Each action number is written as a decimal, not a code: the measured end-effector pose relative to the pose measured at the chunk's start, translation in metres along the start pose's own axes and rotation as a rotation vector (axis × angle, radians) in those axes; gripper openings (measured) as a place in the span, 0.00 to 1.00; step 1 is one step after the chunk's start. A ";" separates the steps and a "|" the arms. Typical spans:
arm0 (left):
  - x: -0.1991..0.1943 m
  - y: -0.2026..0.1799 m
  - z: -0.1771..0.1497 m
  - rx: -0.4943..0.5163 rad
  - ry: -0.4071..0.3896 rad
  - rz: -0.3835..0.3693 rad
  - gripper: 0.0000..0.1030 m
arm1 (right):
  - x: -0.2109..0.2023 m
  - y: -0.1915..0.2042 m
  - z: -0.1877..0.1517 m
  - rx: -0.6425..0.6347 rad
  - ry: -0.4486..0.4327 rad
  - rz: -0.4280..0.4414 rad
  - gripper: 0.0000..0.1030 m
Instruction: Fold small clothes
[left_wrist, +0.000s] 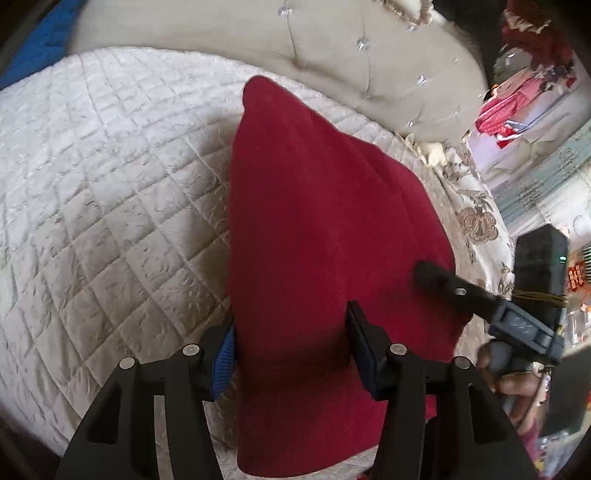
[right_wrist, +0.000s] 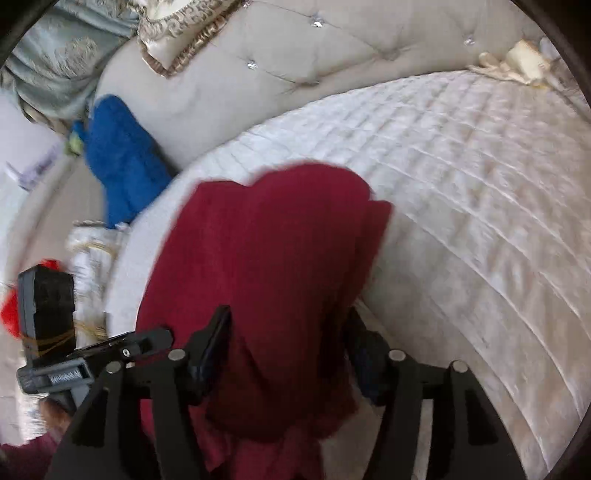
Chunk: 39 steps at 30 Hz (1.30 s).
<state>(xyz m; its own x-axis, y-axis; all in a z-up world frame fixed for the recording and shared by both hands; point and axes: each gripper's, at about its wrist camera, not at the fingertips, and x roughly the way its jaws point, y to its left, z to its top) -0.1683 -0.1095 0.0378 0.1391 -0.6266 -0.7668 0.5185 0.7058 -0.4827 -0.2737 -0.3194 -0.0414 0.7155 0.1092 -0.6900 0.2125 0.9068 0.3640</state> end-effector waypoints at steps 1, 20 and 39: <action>-0.005 -0.002 -0.001 0.010 -0.016 0.016 0.33 | -0.010 0.004 -0.002 -0.010 -0.028 -0.026 0.65; -0.049 0.002 -0.011 0.144 -0.273 0.260 0.38 | -0.015 0.050 -0.049 -0.220 -0.072 -0.291 0.46; -0.055 -0.015 -0.019 0.240 -0.344 0.315 0.38 | -0.064 0.081 -0.055 -0.186 -0.234 -0.323 0.81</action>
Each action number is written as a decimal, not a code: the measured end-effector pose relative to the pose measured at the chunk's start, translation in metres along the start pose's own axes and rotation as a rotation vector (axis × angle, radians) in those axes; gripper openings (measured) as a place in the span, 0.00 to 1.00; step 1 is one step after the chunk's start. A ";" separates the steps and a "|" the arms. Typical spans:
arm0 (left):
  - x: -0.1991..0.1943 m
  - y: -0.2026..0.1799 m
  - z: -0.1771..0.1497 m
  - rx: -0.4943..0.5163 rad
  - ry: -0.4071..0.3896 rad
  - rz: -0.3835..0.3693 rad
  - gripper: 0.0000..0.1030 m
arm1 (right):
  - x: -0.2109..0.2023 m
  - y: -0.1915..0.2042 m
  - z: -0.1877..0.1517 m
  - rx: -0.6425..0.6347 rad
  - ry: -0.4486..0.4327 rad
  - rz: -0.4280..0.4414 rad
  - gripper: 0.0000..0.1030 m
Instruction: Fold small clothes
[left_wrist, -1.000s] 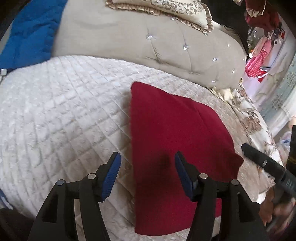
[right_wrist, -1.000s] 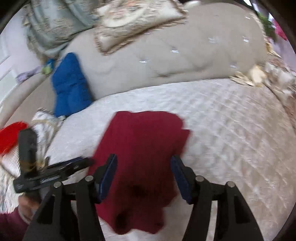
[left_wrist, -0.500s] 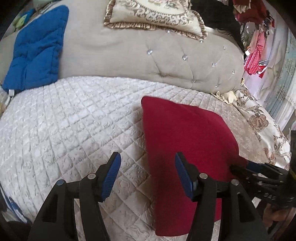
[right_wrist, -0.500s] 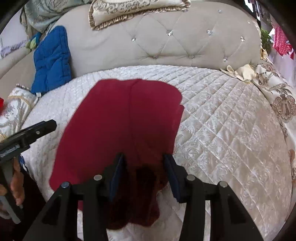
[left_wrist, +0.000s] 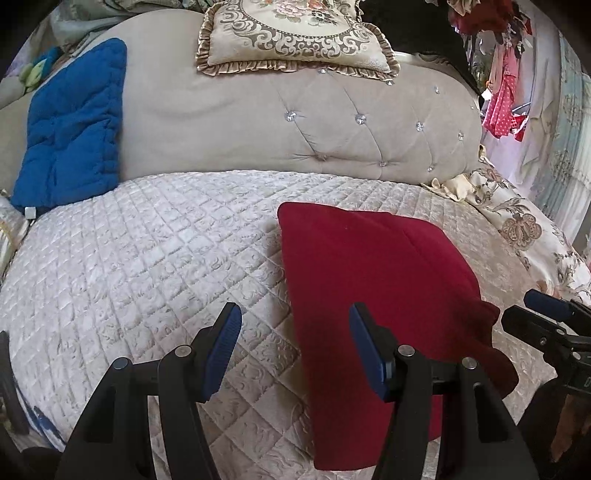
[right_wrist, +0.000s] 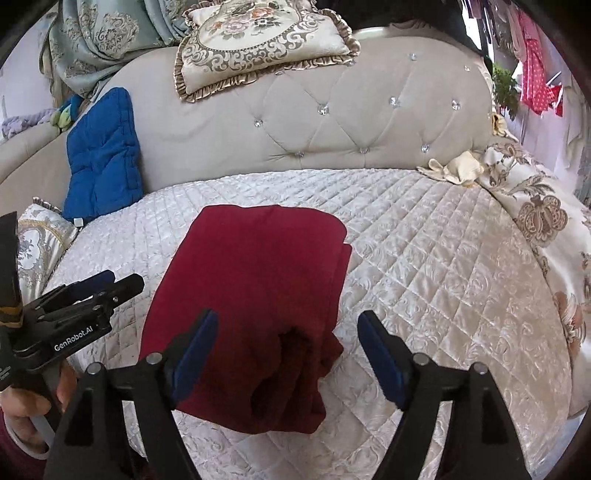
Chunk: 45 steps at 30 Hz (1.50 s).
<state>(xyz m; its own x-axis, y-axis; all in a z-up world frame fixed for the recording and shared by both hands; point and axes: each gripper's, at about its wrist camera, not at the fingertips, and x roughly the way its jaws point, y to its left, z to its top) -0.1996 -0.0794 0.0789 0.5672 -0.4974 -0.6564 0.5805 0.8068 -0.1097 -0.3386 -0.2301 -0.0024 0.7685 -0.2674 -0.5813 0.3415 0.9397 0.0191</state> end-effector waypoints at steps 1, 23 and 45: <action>0.001 0.000 0.000 0.001 0.002 0.001 0.38 | 0.000 0.002 0.000 0.001 -0.001 -0.003 0.82; -0.001 0.000 -0.001 0.012 -0.012 0.027 0.38 | 0.008 0.009 -0.001 -0.043 0.005 -0.039 0.87; -0.002 -0.002 -0.001 0.024 -0.021 0.039 0.38 | 0.015 0.005 -0.004 -0.008 0.028 -0.047 0.87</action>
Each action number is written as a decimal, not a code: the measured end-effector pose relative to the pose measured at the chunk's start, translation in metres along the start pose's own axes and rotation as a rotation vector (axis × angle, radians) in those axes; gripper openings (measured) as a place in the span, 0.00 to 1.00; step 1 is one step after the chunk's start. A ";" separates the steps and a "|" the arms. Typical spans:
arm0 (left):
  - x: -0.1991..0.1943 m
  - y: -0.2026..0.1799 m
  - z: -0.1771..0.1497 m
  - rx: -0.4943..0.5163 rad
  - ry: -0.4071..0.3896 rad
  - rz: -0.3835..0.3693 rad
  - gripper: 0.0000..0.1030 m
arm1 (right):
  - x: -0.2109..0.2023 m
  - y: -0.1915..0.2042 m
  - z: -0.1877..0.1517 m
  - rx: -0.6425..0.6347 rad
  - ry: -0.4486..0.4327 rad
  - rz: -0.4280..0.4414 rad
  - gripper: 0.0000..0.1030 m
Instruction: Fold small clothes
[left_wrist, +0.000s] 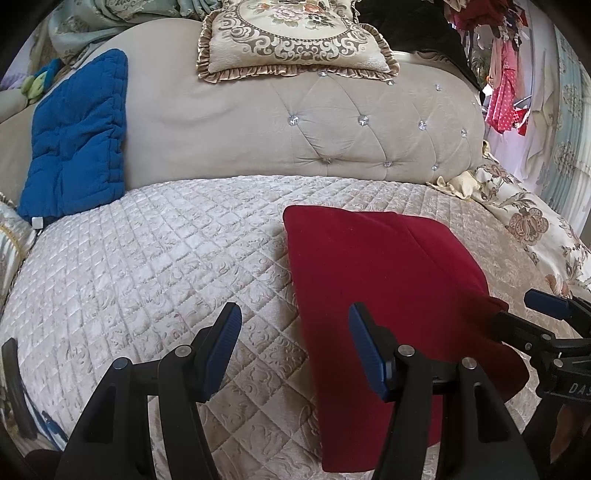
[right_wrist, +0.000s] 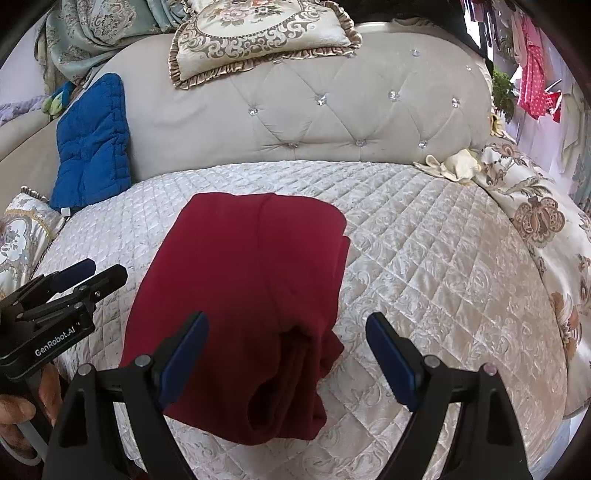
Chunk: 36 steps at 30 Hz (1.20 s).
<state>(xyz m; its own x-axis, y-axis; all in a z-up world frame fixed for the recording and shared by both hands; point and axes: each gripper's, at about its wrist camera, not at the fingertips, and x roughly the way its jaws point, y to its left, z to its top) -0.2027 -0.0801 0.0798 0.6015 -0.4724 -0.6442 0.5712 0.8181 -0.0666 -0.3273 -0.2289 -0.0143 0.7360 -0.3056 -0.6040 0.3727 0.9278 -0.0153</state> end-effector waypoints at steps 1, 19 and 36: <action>0.000 0.000 0.000 0.000 -0.001 0.000 0.38 | 0.000 0.000 0.000 0.002 0.001 0.001 0.87; 0.000 -0.001 -0.001 0.003 -0.009 0.001 0.38 | 0.005 0.006 -0.002 -0.003 0.016 0.012 0.87; 0.001 0.000 -0.001 0.007 -0.007 -0.003 0.38 | 0.009 0.008 -0.004 0.000 0.028 0.018 0.87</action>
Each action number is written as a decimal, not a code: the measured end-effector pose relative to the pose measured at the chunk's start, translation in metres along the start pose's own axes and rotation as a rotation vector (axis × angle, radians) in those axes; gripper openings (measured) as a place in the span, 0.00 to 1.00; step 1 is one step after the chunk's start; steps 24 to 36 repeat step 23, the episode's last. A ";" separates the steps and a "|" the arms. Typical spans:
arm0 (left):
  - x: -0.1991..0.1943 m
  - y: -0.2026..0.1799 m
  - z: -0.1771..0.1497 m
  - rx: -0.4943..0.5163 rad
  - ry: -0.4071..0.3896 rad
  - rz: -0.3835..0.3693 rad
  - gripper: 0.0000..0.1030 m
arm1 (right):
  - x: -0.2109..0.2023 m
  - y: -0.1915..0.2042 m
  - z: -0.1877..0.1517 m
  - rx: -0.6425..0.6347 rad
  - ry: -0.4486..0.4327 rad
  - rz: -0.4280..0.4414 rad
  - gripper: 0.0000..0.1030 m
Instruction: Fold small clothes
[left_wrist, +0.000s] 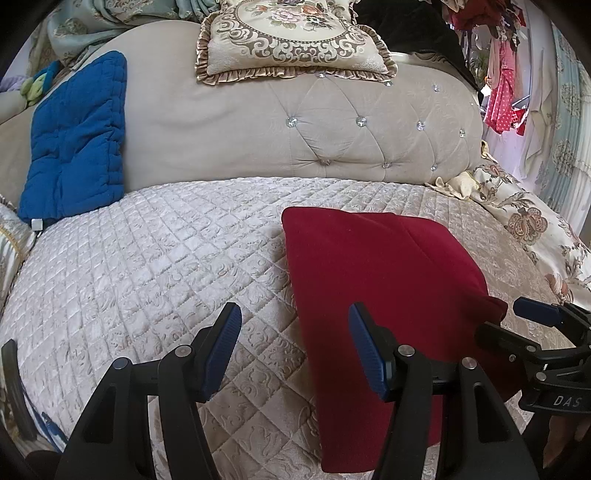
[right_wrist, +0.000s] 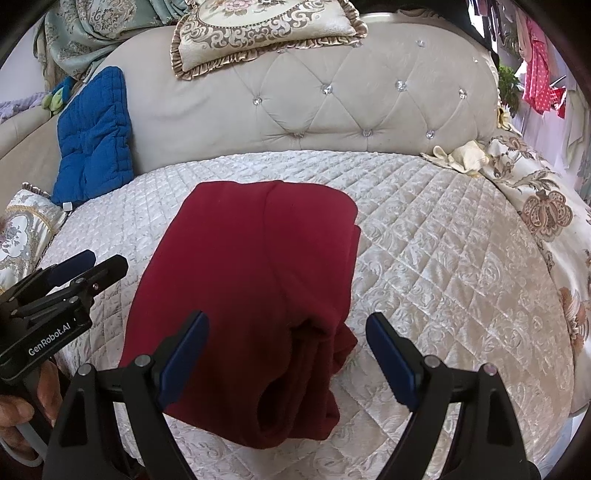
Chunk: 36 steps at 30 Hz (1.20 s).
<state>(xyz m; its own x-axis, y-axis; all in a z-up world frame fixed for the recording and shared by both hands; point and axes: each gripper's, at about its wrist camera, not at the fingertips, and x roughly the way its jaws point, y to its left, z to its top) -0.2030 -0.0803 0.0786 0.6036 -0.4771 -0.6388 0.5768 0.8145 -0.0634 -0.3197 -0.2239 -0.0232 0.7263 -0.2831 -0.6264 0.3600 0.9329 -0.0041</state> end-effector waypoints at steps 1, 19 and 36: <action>0.000 0.000 0.000 0.000 0.000 0.001 0.38 | 0.000 0.000 0.000 0.000 0.000 0.000 0.87; 0.002 0.004 -0.001 -0.021 0.007 -0.034 0.38 | 0.006 0.005 -0.003 -0.017 0.022 0.009 0.87; 0.005 0.010 -0.002 -0.051 0.021 -0.040 0.38 | 0.006 0.003 -0.002 -0.006 0.021 0.013 0.87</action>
